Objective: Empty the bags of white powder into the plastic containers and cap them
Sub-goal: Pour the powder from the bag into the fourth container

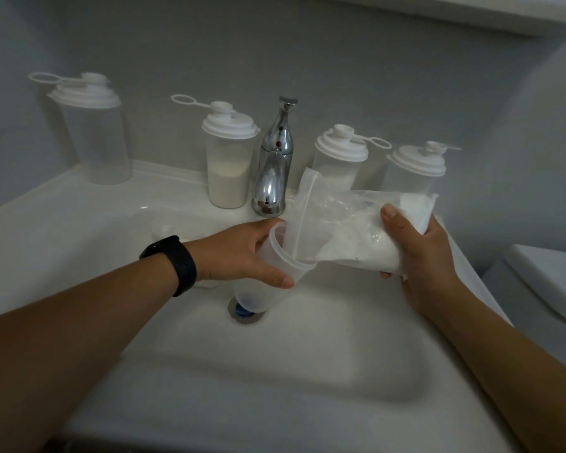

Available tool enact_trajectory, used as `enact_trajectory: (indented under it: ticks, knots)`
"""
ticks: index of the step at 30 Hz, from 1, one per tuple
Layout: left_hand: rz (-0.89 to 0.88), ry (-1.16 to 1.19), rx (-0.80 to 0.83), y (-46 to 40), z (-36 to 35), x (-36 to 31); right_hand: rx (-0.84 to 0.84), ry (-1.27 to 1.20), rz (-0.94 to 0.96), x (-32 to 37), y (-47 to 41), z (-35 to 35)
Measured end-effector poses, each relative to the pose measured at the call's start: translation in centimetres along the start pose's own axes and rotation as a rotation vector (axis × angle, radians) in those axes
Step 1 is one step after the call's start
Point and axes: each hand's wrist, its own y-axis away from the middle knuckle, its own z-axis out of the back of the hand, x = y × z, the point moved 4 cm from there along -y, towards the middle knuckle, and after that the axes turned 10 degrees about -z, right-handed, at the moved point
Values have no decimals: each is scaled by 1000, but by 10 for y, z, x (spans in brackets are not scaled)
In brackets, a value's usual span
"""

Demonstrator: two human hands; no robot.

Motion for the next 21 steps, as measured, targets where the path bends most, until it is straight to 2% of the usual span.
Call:
enact_trajectory:
  ticks: [21]
  knots:
    - [11, -28, 23, -1, 0, 0, 7, 62, 29, 12, 9, -3]
